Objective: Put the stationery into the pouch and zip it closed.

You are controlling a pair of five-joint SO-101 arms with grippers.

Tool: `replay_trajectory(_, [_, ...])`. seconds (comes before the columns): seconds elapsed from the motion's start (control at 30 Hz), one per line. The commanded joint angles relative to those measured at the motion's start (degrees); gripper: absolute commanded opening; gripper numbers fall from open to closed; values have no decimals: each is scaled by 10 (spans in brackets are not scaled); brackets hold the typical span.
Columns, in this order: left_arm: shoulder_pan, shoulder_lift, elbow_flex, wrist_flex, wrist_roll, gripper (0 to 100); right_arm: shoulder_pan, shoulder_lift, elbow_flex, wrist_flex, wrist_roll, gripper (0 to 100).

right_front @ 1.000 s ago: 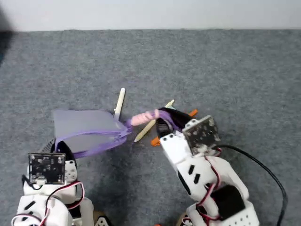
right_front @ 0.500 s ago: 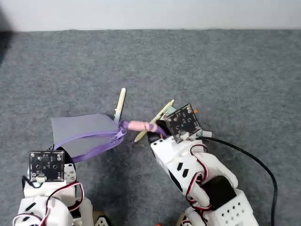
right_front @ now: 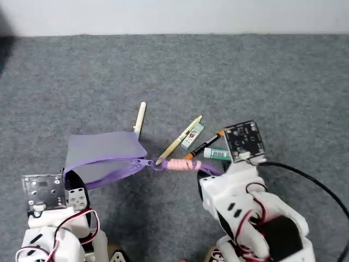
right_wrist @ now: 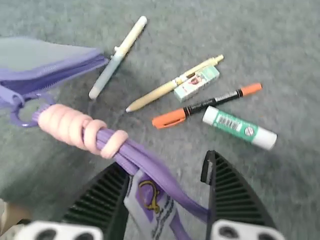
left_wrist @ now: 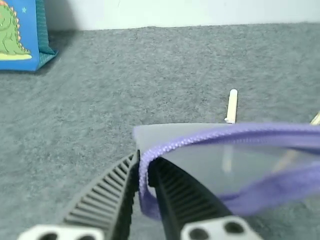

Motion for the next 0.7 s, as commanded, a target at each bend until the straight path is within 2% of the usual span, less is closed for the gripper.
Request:
replay_trajectory(0.0, [-6,3,1,-14,39,13,10,12,-35,29,-17,199])
replay_trajectory(0.17, [-6,3,15,-25,99,13,7,15,-31,89,-51,198])
replay_trajectory(0.4, [-13,3,31,-37,158,13,16,90,-19,92,-42,198])
replay_trajectory(0.6, [-91,3,32,-38,155,13,128,159,-17,43,-40,198])
replay_trajectory(0.67, [-102,3,32,-38,154,13,137,175,-18,16,-40,198])
